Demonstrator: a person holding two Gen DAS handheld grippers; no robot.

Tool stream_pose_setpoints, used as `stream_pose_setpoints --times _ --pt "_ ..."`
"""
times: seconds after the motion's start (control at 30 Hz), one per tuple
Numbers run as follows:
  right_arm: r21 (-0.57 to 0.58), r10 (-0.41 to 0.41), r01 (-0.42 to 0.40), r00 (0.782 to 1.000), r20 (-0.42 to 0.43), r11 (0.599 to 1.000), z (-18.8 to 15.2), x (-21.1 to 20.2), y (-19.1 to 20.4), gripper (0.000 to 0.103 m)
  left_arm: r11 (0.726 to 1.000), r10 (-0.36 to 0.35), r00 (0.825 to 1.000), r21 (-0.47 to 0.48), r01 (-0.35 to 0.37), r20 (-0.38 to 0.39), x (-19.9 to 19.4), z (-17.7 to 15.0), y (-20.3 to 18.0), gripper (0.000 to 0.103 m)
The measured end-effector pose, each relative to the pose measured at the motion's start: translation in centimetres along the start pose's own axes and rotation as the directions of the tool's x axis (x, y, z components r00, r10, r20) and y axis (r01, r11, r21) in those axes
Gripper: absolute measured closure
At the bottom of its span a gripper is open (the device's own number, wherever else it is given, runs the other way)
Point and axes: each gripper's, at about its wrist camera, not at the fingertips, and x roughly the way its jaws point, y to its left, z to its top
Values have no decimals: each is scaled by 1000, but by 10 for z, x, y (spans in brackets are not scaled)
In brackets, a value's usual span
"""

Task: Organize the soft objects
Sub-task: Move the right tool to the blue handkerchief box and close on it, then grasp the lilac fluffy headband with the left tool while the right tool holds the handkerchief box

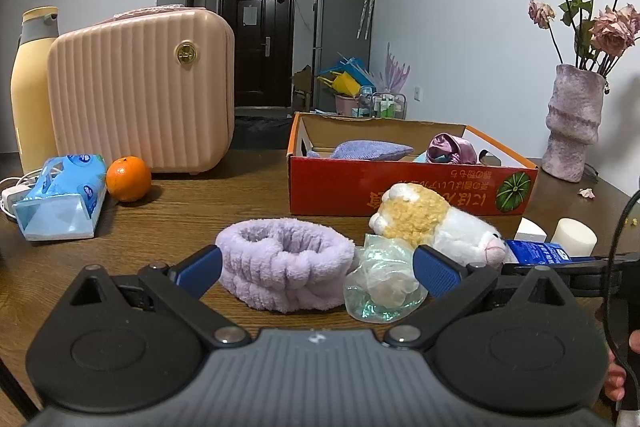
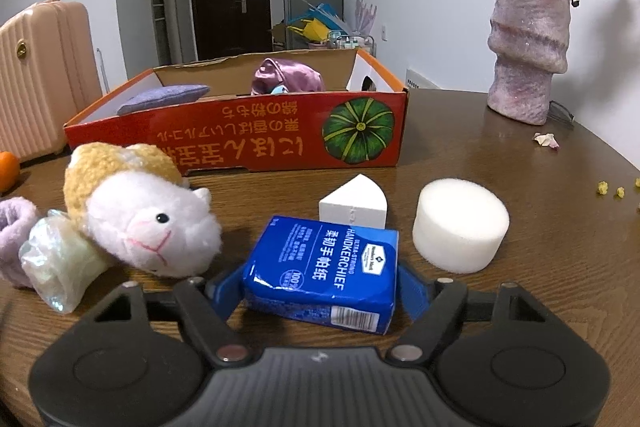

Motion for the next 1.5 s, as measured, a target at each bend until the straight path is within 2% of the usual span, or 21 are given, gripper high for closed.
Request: stream_pose_setpoints --times 0.37,0.83,1.23,1.5 --pt "26 22 -25 995 95 999 -2 -22 -8 27 1000 3 1000 -4 -3 -2 1 0 1 0" --pt "40 32 -42 975 218 998 -8 -53 -26 27 999 38 999 4 -38 2 18 7 20 0" --pt "46 13 -25 972 234 999 -8 -54 -30 27 1000 -12 997 3 12 -73 56 13 31 0" --pt "54 11 -24 972 233 998 -8 -52 -32 27 999 3 992 47 3 -128 72 10 26 0"
